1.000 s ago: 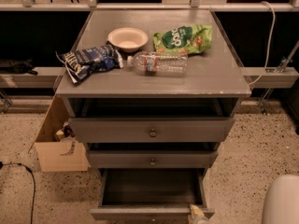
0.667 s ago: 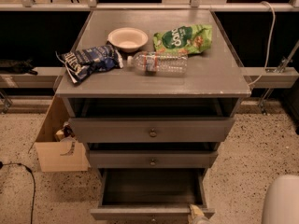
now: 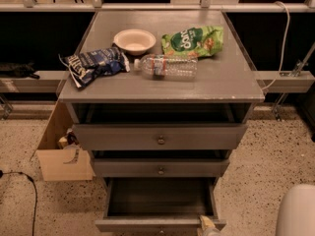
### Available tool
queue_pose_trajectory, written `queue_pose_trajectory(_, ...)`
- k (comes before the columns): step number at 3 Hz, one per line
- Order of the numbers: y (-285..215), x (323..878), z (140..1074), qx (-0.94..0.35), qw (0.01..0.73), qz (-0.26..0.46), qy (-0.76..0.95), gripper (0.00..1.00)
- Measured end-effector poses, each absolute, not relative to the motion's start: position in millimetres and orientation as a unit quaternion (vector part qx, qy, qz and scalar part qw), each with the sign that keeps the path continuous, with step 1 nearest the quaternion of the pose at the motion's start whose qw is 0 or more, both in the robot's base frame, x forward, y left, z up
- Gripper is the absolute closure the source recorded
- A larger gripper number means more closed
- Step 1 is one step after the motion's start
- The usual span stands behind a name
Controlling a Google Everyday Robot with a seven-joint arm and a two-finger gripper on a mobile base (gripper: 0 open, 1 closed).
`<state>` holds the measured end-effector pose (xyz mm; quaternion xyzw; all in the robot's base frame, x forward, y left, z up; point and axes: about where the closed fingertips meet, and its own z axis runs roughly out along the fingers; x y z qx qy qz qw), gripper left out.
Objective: Open bottom drawer
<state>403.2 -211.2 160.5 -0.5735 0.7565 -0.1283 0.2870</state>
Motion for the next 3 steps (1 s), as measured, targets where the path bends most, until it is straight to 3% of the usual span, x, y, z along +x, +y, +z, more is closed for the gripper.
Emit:
queue_pose_trajectory(1,-211.2,403.2,160.5,-0.573,0.287,-0.128,0.757,0.08)
queue_pose_trajectory(2,-211.2,403.2,160.5,-0.573,0.287,-0.128,0.757,0.00)
queue_pose_trajectory(3,-211.2,403.2,160.5,-0.573,0.287,-0.128,0.757,0.00)
